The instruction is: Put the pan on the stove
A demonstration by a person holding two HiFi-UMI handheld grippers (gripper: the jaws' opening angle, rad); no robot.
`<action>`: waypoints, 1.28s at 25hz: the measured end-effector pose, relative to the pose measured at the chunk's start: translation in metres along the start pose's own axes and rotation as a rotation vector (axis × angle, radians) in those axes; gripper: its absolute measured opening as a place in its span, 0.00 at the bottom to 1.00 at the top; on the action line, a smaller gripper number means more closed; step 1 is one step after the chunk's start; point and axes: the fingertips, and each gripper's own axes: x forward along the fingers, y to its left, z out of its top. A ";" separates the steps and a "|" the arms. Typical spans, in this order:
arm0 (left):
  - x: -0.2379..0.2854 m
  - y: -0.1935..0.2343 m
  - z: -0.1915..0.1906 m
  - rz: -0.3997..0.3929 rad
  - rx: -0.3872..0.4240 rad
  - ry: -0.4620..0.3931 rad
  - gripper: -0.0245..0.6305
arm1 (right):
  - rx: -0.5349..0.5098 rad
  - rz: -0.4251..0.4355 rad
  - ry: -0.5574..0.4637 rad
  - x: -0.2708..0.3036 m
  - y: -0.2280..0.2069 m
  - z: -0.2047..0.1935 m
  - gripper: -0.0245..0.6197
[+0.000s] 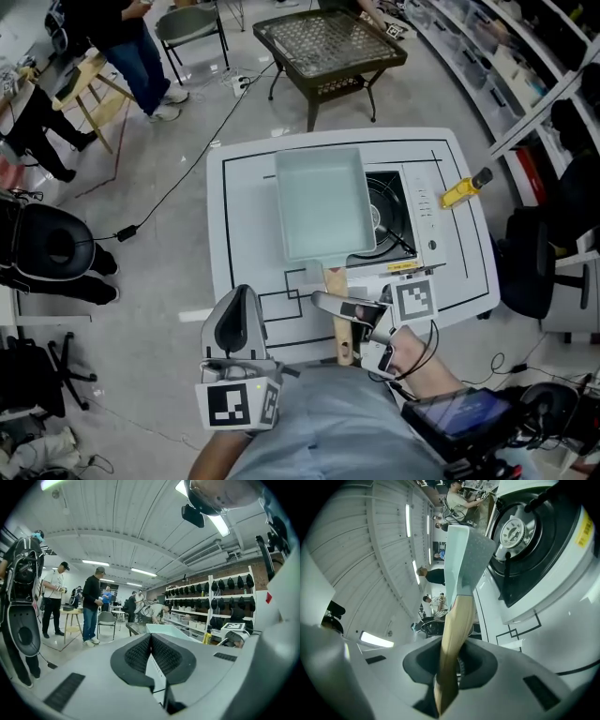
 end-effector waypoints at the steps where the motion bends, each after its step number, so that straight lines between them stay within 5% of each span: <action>1: 0.003 -0.005 -0.001 -0.002 -0.001 0.001 0.07 | 0.000 -0.001 -0.002 -0.006 -0.001 0.003 0.18; 32: 0.063 -0.072 -0.020 -0.012 -0.012 0.059 0.07 | 0.058 -0.047 -0.006 -0.081 -0.048 0.045 0.18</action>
